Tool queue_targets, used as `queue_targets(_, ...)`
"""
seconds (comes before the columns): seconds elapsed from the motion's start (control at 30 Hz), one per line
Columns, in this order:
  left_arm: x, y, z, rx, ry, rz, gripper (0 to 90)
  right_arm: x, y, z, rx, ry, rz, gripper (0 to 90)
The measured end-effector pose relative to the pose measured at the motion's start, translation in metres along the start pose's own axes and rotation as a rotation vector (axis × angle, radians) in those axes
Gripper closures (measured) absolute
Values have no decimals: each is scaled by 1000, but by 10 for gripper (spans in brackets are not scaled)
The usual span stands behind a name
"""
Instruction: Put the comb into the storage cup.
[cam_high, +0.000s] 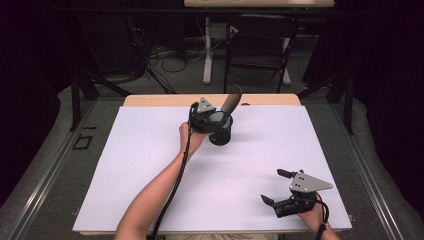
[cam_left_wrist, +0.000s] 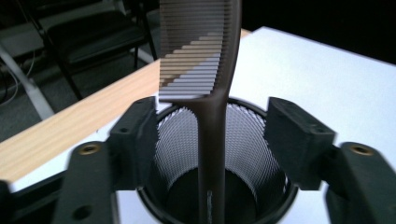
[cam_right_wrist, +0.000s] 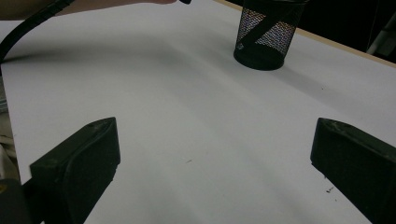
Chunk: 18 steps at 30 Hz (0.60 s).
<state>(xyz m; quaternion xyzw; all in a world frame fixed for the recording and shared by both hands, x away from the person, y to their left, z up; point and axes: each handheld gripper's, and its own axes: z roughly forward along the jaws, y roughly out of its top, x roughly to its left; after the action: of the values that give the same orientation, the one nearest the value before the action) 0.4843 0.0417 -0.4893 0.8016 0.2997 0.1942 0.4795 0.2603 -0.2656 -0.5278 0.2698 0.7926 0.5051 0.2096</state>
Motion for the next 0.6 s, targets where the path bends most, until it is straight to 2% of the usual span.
queue_targets(0.13,0,1,-8,21,0,22,244,0,0,0,1,-1,1,12)
queue_targets(0.27,-2,3,-16,15,-1,37,165,0,0,-1,-2,-1,1,12)
queue_targets(0.6,-4,3,-30,55,-7,57,62,0,-2,-4,-4,-8,10,12)
